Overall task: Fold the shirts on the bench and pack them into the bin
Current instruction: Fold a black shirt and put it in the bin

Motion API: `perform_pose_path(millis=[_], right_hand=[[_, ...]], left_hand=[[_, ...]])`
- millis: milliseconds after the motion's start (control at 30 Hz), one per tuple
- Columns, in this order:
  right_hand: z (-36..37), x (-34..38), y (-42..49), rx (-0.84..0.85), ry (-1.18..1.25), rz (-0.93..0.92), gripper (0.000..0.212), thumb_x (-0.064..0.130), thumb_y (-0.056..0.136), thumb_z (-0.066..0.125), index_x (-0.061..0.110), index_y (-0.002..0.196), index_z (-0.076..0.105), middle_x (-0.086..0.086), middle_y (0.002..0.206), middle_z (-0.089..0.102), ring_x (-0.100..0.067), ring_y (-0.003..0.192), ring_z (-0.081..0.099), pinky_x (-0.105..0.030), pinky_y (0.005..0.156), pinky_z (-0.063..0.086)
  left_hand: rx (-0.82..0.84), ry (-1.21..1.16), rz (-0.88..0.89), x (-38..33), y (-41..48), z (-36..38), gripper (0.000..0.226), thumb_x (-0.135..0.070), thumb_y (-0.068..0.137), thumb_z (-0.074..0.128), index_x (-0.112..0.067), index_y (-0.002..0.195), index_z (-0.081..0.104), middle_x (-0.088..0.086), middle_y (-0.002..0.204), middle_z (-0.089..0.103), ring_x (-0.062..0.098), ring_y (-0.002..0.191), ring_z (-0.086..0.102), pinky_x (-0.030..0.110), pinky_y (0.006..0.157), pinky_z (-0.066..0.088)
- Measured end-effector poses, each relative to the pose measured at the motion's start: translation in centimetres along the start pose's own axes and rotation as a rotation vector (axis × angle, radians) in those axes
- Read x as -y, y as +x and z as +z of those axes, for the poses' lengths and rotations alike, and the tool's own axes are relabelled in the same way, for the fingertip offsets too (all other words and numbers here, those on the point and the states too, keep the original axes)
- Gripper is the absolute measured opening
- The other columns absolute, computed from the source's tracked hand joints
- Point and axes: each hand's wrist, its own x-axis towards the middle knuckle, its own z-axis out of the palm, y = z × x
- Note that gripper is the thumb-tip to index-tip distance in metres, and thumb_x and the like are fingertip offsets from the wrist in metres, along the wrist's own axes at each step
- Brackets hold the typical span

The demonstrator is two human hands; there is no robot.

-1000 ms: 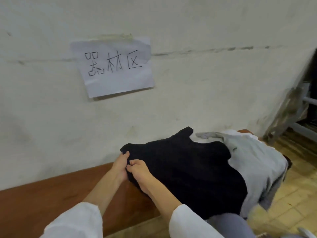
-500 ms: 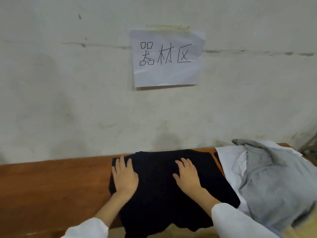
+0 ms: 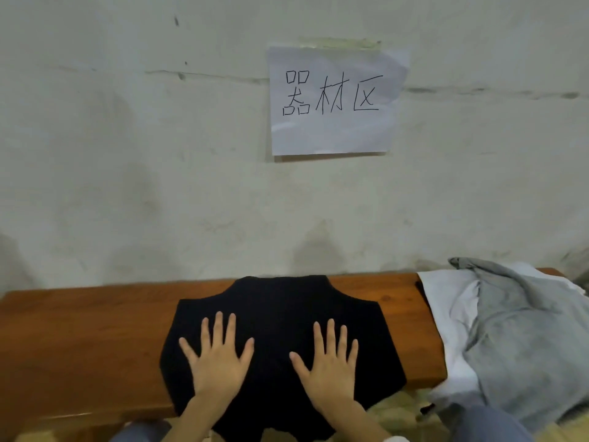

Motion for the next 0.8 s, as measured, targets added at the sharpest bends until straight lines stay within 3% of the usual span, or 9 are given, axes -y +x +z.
perform_pose_path(millis=[33,100,167,267,333,433,533,633,800], right_hand=[[-0.2,0.1,-0.2,0.011,0.016,-0.013,0.09,0.078,0.083,0.002,0.023,0.141,0.045,-0.01,0.151,0.032,-0.033,0.14,0.023,-0.046,0.113,-0.005],[-0.7,-0.5,0.0,-0.041,0.028,-0.052,0.088,0.078,0.08,0.002,0.028,0.15,0.021,0.0,0.159,0.006,-0.025,0.146,-0.006,-0.04,0.113,-0.016],[-0.8,-2.1,0.4,-0.139,0.108,-0.06,0.069,0.066,0.089,0.019,0.029,0.147,0.027,0.0,0.158,0.016,-0.021,0.147,0.002,-0.04,0.117,-0.006],[-1.0,-4.9,0.3,-0.23,0.121,-0.097,0.06,0.058,0.091,0.024,0.028,0.14,0.042,-0.008,0.146,0.042,-0.026,0.141,0.027,-0.044,0.118,0.016],[-0.8,-6.8,0.5,-0.233,0.084,-0.091,0.072,0.069,0.087,0.017,0.029,0.144,0.037,-0.007,0.151,0.036,-0.025,0.144,0.021,-0.044,0.118,0.007],[-1.7,-8.8,1.1,-0.154,0.019,-0.009,0.101,0.087,0.068,-0.007,0.033,0.151,0.013,0.0,0.16,0.006,-0.023,0.147,-0.006,-0.046,0.114,-0.012],[-2.6,-9.4,1.9,-0.078,-0.031,0.082,0.09,0.083,0.076,0.007,0.034,0.151,-0.003,0.001,0.16,-0.01,-0.026,0.145,-0.017,-0.055,0.112,-0.013],[-2.8,-8.3,3.2,-0.04,-0.041,0.152,0.081,0.075,0.086,0.011,0.03,0.15,-0.009,-0.004,0.159,-0.015,-0.031,0.144,-0.02,-0.061,0.11,-0.011],[-2.7,-6.4,4.7,-0.039,-0.04,0.097,0.073,0.065,0.093,0.009,0.024,0.151,-0.011,-0.007,0.158,-0.017,-0.029,0.144,-0.019,-0.058,0.113,-0.01]], left_hand=[[-0.003,0.004,-0.011,0.4,-0.6,-0.1,0.071,-0.066,0.091,0.012,-0.031,0.152,0.015,0.0,0.16,0.01,0.026,0.147,0.003,0.063,0.11,0.0],[-0.042,-0.034,0.002,0.6,-1.8,0.1,0.068,-0.062,0.093,0.016,-0.023,0.136,0.051,0.012,0.144,0.046,0.035,0.137,0.035,0.069,0.103,0.019],[-0.073,-0.017,0.078,0.0,-2.6,0.7,0.068,-0.058,0.092,0.019,-0.018,0.114,0.069,0.017,0.119,0.063,0.039,0.12,0.053,0.068,0.096,0.03],[-0.074,-0.024,0.197,-2.7,-4.1,1.0,0.055,-0.052,0.078,0.036,-0.022,0.104,0.073,0.013,0.111,0.067,0.035,0.117,0.056,0.063,0.097,0.038],[-0.029,-0.033,0.263,-4.5,-4.7,1.4,0.055,-0.055,0.075,0.039,-0.025,0.107,0.071,0.011,0.115,0.066,0.035,0.119,0.056,0.061,0.1,0.031],[-0.004,-0.047,0.232,-5.6,-3.8,1.9,0.065,-0.066,0.073,0.04,-0.026,0.115,0.068,0.011,0.126,0.062,0.037,0.124,0.052,0.06,0.104,0.012],[-0.04,-0.056,0.179,-4.4,-1.4,1.7,0.079,-0.078,0.081,0.019,-0.029,0.131,0.056,0.008,0.142,0.049,0.035,0.134,0.041,0.059,0.108,0.005],[-0.098,-0.011,0.184,-3.0,1.5,1.6,0.109,-0.081,0.062,-0.029,-0.034,0.15,0.016,0.001,0.16,0.008,0.026,0.147,0.0,0.057,0.113,-0.008],[-0.082,-0.01,0.198,-3.0,2.4,1.0,0.114,-0.076,0.054,-0.039,-0.031,0.151,0.0,0.0,0.16,-0.004,0.019,0.142,-0.017,0.053,0.114,-0.011]])
